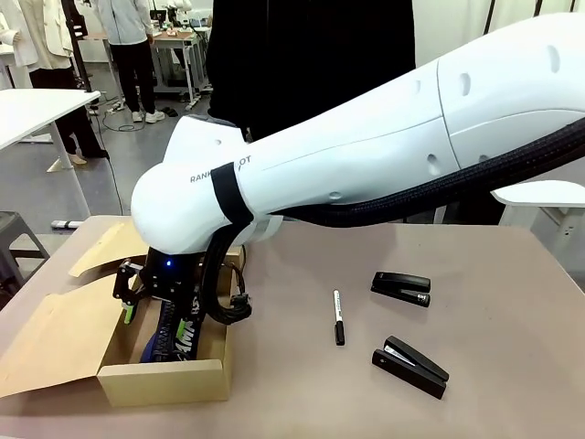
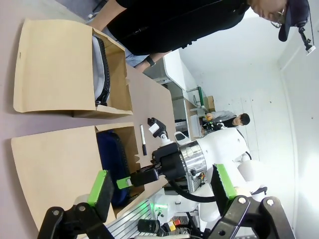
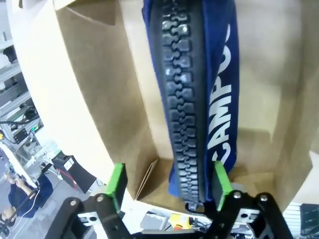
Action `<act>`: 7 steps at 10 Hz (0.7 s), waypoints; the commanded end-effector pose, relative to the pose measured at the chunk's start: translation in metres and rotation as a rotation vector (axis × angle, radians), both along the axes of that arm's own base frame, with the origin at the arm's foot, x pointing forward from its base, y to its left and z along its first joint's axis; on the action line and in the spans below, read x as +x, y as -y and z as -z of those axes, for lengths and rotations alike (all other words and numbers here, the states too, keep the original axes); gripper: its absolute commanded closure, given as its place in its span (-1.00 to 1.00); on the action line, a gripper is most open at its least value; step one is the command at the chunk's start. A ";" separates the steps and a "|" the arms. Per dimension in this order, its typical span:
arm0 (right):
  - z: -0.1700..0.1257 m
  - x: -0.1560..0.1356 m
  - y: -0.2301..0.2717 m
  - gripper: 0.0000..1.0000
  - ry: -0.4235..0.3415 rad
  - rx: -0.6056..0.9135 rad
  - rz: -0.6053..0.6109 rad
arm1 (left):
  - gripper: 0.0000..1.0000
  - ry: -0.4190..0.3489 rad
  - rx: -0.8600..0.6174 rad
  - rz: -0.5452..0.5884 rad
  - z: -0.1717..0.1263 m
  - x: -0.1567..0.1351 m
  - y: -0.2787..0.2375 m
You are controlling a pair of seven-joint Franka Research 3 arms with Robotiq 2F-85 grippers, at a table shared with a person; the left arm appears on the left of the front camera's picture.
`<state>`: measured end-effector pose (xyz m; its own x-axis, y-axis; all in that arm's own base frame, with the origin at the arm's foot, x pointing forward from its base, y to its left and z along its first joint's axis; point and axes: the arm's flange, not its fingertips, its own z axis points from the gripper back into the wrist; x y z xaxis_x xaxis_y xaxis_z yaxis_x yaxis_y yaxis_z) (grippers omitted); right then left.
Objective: Place items inside the box.
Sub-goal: Pick up a Pencil pouch or Stapler and place it inside the Mailer Box closest to the robot.
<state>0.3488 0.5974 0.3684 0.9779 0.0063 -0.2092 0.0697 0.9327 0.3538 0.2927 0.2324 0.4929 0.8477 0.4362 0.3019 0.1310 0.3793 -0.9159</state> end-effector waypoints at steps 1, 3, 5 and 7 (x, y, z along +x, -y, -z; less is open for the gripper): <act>-0.009 -0.007 0.023 -1.00 -0.016 0.051 -0.030 | -1.00 0.025 0.000 0.009 -0.001 -0.001 0.000; -0.040 -0.007 0.073 -1.00 0.031 0.139 -0.050 | -1.00 0.025 0.000 0.009 -0.001 -0.001 0.000; -0.077 -0.017 0.153 -1.00 0.048 0.258 -0.144 | -1.00 0.025 0.000 0.009 -0.001 -0.001 0.000; -0.111 -0.039 0.256 -1.00 0.059 0.436 -0.123 | -1.00 0.025 0.000 0.009 -0.001 -0.001 0.000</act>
<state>0.3388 0.4153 0.4731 0.9821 0.1668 -0.0880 -0.0729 0.7662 0.6385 0.2923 0.2327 0.4933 0.8470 0.4370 0.3027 0.1315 0.3795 -0.9158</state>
